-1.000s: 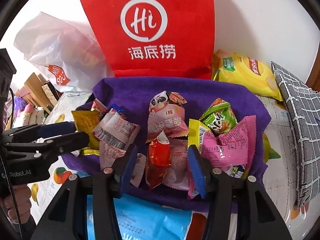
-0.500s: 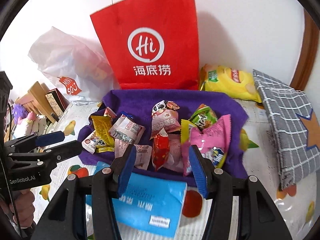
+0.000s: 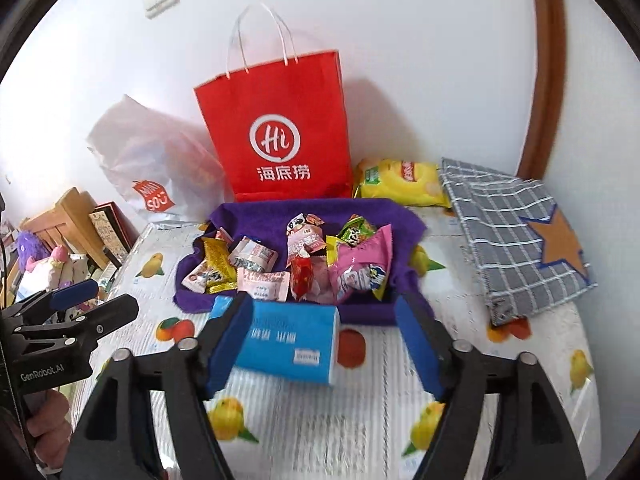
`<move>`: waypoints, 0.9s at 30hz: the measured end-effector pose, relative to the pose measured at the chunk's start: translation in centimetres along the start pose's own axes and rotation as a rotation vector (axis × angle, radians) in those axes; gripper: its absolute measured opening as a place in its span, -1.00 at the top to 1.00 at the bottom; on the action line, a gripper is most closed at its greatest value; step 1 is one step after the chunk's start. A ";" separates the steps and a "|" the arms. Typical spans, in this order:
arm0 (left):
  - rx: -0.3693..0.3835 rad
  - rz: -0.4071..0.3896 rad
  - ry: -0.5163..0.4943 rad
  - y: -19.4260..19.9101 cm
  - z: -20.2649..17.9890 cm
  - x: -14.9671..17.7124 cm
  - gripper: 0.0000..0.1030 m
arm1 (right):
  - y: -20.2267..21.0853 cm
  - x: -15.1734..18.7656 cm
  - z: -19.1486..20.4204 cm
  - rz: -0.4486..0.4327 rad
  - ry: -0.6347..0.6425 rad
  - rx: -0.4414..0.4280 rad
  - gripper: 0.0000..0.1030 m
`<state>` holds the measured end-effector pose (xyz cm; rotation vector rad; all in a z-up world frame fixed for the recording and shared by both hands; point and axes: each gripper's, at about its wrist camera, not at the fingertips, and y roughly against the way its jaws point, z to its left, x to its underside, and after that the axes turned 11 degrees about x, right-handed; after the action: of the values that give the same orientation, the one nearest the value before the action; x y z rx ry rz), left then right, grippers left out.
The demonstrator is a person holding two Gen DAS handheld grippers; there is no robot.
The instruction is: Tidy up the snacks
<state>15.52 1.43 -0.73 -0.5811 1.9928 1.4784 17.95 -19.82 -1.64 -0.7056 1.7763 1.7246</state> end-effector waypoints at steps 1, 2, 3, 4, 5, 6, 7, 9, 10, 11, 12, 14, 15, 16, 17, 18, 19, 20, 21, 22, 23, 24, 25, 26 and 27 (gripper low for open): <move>-0.016 -0.015 -0.021 1.0 -0.8 0.7 -0.84 | 1.2 0.5 -0.3 -0.017 0.001 0.005 -0.56; -0.026 -0.027 -0.035 1.6 -1.3 1.2 -0.86 | 2.3 1.0 -0.5 -0.031 0.001 0.011 -0.58; -0.038 -0.041 -0.048 2.5 -1.9 1.8 -0.88 | 3.4 1.6 -0.7 -0.042 0.000 0.020 -0.60; -0.048 -0.058 -0.053 3.3 -2.5 2.4 -0.88 | 3.9 1.9 -0.8 -0.045 0.001 0.025 -0.60; -0.053 -0.072 -0.052 4.0 -2.8 2.8 -0.89 | 4.9 2.5 -1.1 -0.047 0.004 0.035 -0.60; -0.051 -0.085 -0.050 4.8 -3.3 3.4 -0.90 | 5.5 2.9 -1.2 -0.048 0.004 0.038 -0.60; -0.044 -0.090 -0.053 5.4 -3.7 3.8 -0.91 | 6.2 3.4 -1.5 -0.049 0.002 0.040 -0.62; -0.042 -0.103 -0.062 6.5 -4.5 4.7 -0.92 | 7.7 4.4 -2.1 -0.058 -0.008 0.049 -0.78; -0.053 -0.114 -0.064 7.2 -4.9 5.3 -0.93 | 8.5 4.9 -2.4 -0.069 -0.016 0.056 -0.82; -0.058 -0.120 -0.065 7.6 -5.2 5.8 -0.93 | 9.4 5.6 -2.8 -0.082 -0.026 0.064 -0.82; -0.059 -0.125 -0.065 8.0 -5.4 6.1 -0.93 | 10.0 6.0 -3.0 -0.085 -0.030 0.068 -0.84; -0.059 -0.135 -0.065 8.8 -5.9 7.1 -0.93 | 11.2 7.0 -3.5 -0.090 -0.034 0.080 -0.90; -0.061 -0.138 -0.062 9.1 -6.0 7.5 -0.93 | 11.9 7.5 -3.8 -0.101 -0.035 0.094 -0.94; -0.060 -0.141 -0.057 9.5 -6.2 8.0 -0.93 | 12.3 7.8 -3.9 -0.106 -0.034 0.103 -0.99; -0.058 -0.142 -0.055 9.7 -6.2 8.4 -0.93 | 12.9 8.3 -4.0 -0.116 -0.031 0.121 -0.99; -0.055 -0.141 -0.054 9.9 -6.3 8.8 -0.93 | 13.4 8.6 -4.1 -0.124 -0.029 0.132 -0.99; -0.053 -0.140 -0.055 10.1 -6.5 9.1 -0.93 | 13.9 9.0 -4.2 -0.134 -0.025 0.142 -1.00; -0.053 -0.138 -0.058 10.3 -6.6 9.4 -0.93 | 14.5 9.4 -4.3 -0.141 -0.022 0.151 -1.00; -0.054 -0.139 -0.059 10.4 -6.7 9.7 -0.93 | 14.9 9.8 -4.4 -0.144 -0.023 0.158 -1.00; -0.055 -0.143 -0.060 10.7 -6.8 10.0 -0.93 | 15.2 10.0 -4.5 -0.144 -0.024 0.160 -1.00; -0.057 -0.148 -0.061 10.8 -6.9 10.1 -0.93 | 15.6 10.3 -4.6 -0.145 -0.030 0.163 -1.00; -0.061 -0.155 -0.063 11.0 -7.0 10.3 -0.93 | 15.8 10.5 -4.7 -0.146 -0.035 0.164 -1.00; -0.065 -0.162 -0.064 11.2 -7.2 10.5 -0.93 | 16.1 10.8 -4.8 -0.149 -0.040 0.165 -1.00; -0.067 -0.164 -0.065 11.3 -7.3 10.6 -0.93 | 16.3 11.0 -4.9 -0.153 -0.040 0.166 -1.00; -0.067 -0.164 -0.066 11.3 -7.3 10.7 -0.93 | 16.5 11.3 -5.0 -0.157 -0.041 0.170 -1.00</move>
<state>-1.15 -2.32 1.52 -0.6981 1.8061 1.4499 -1.87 -24.10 2.11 -0.7108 1.7645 1.4565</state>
